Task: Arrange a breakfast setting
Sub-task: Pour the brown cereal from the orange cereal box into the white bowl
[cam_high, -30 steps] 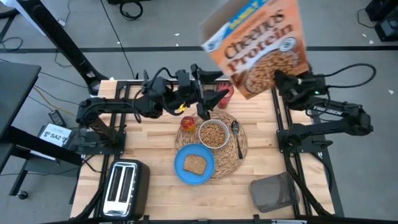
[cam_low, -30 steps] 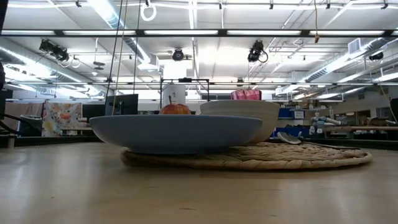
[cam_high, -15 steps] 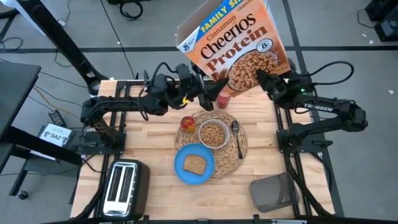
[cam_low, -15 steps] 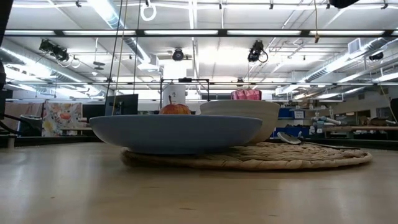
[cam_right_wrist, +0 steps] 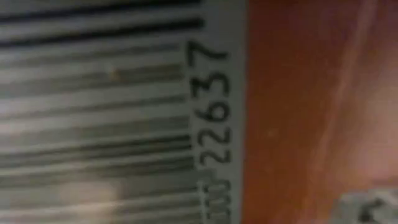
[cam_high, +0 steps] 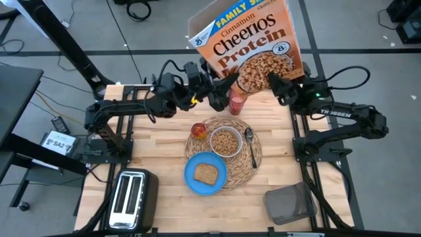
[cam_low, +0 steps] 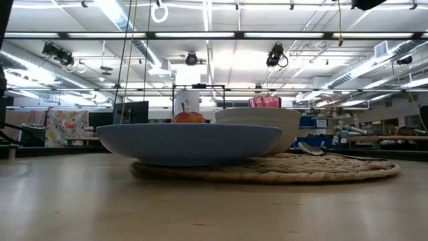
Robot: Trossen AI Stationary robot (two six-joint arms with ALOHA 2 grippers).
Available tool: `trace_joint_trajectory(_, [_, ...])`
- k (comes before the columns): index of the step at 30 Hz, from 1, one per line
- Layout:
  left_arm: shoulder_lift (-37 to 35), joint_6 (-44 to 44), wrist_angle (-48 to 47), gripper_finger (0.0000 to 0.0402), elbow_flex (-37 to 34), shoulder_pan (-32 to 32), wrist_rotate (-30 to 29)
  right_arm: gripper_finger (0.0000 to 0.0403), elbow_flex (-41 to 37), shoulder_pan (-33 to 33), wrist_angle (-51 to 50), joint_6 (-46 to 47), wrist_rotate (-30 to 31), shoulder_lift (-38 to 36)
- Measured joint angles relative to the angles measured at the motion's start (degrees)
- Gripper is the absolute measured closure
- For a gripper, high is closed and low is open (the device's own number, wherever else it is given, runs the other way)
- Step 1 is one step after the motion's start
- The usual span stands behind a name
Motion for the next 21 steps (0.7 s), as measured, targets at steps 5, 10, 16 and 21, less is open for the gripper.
trace_joint_trajectory(5, [-2.43, 1.47, -2.33, 0.0222, 0.17, 0.44, -0.13, 0.0026, -0.24, 0.04, -1.55, -0.79, -0.41, -0.14])
trace_joint_trajectory(10, [-7.72, 5.75, -11.60, 0.0222, 0.17, 0.32, -0.54, 0.0016, -0.24, -0.48, -4.46, -4.11, -2.87, -2.11])
trace_joint_trajectory(16, [-17.93, 10.67, -32.27, 0.0224, 0.21, 0.19, -10.41, 0.0021, -0.24, -1.46, -15.46, -8.49, -3.63, -6.25])
trace_joint_trajectory(21, [-24.46, 11.80, -44.36, 0.0224, 0.17, 0.76, -20.40, 0.0012, -0.12, -1.41, -21.87, -12.57, -4.09, -9.53])
